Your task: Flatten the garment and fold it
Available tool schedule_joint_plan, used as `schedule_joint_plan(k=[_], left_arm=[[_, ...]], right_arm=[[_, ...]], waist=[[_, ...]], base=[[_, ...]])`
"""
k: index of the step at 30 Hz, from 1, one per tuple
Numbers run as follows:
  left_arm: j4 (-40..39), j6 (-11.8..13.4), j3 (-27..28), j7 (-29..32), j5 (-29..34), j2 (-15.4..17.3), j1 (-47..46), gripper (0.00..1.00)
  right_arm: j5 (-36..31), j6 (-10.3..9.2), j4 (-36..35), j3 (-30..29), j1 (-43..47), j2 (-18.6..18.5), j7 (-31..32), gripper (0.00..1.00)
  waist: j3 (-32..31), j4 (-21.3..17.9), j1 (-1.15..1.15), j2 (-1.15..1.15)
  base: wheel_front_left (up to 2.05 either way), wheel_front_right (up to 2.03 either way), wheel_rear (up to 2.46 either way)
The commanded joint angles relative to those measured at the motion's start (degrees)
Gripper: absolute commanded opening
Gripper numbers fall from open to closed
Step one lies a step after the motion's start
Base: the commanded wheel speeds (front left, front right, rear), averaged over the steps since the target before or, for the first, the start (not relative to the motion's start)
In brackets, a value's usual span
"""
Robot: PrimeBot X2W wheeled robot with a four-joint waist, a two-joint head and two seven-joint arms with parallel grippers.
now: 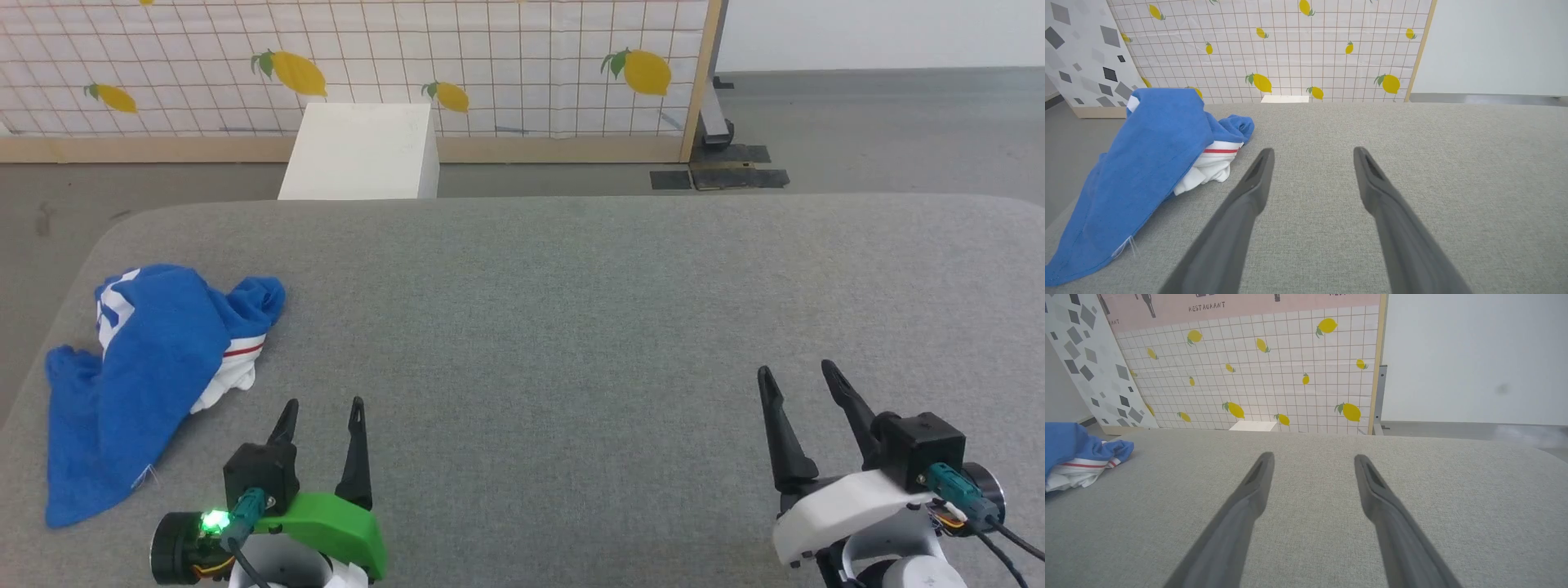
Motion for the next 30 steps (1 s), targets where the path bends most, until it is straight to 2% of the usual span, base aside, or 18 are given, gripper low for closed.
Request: schedule_joint_plan(k=[1,11,30], left_arm=[[0.42,0.47,-0.20,-0.63,-0.74,-0.06,-0.61,1.00],[1.35,0.84,-0.16,-1.80,-1.33,-0.03,-0.33,1.00],[3.15,1.26,-0.70,-4.05,-2.75,-0.06,0.14,1.00]], right_arm=[[0.50,0.08,0.40,-0.05,-0.36,-0.01,-0.66,1.00],[1.23,0.10,1.57,0.28,-0.32,-0.02,-1.84,1.00],[3.52,0.14,3.74,1.08,-0.20,-0.03,-4.09,1.00]], waist=[[-0.07,0.29,0.00,0.00],[-0.52,3.29,0.00,0.00],[-1.35,12.40,0.00,0.00]], base=[[0.00,0.00,0.00],[0.00,0.00,0.00],[0.00,0.00,0.00]])
